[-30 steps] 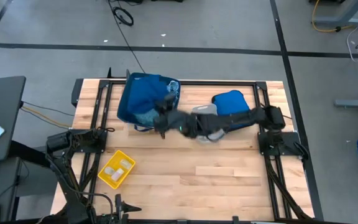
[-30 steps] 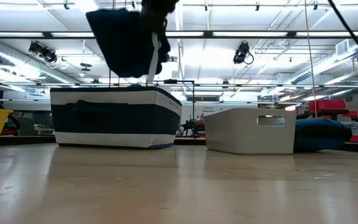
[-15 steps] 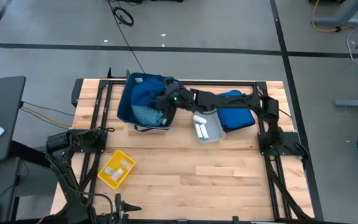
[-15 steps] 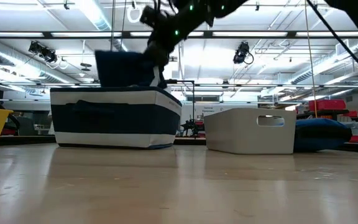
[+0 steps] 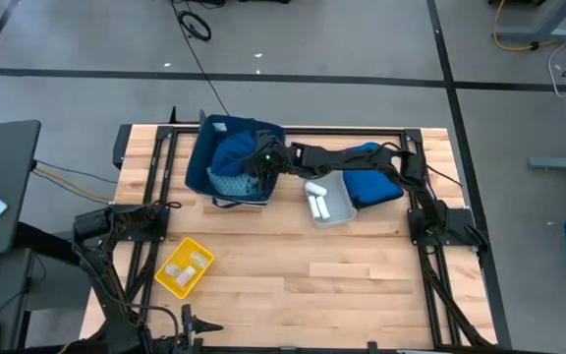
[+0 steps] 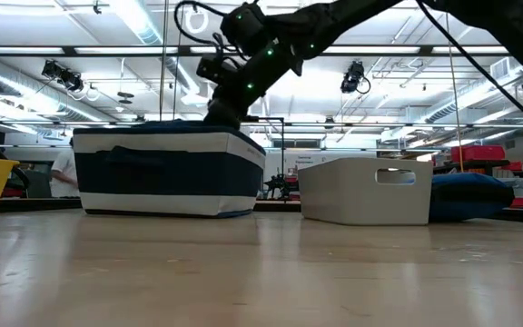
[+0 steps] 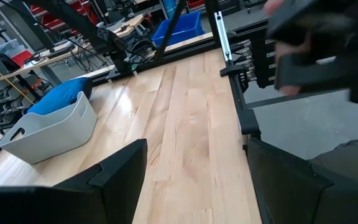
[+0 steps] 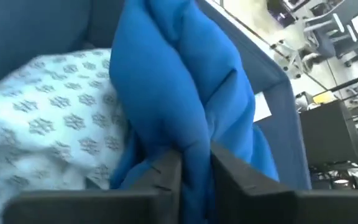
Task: Pick & place medical supplies in basket/bin
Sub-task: Put the blue patient gown into the blue bin, then return to Home Position
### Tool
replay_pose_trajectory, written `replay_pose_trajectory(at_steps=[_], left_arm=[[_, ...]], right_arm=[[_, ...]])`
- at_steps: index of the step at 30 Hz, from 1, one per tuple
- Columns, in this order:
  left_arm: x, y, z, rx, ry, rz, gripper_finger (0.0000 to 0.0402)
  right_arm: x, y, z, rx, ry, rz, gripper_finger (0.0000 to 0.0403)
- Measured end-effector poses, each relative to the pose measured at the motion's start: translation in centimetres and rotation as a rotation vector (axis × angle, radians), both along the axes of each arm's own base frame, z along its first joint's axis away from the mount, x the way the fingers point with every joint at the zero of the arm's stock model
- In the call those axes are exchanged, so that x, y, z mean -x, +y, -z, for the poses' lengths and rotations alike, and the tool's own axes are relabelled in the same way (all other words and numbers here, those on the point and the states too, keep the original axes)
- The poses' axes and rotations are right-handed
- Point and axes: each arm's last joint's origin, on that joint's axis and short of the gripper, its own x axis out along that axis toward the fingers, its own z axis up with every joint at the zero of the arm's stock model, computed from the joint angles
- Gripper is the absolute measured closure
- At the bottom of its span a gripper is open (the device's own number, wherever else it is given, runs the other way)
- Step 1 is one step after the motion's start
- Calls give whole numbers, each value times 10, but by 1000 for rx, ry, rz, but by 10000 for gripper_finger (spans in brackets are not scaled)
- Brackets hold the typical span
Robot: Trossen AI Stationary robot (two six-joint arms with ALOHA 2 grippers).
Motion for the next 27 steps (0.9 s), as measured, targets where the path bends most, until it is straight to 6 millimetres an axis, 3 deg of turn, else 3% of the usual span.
replay_pose_trajectory(at_steps=[6,11,21,27], left_arm=[[0,1,1,8,1,-5,122],[0,1,0,1,-10,-12,122],[0,-1,-1,28,-21,-12,122],[0,-2,0,70,24,20,122]], right_arm=[[-10,27,-8,64,-107,102,216],[-13,62,-18,166,-151,160,151],[-1,157,-40,133,-268,233,133],[17,231,-39,72,-256,117,133]])
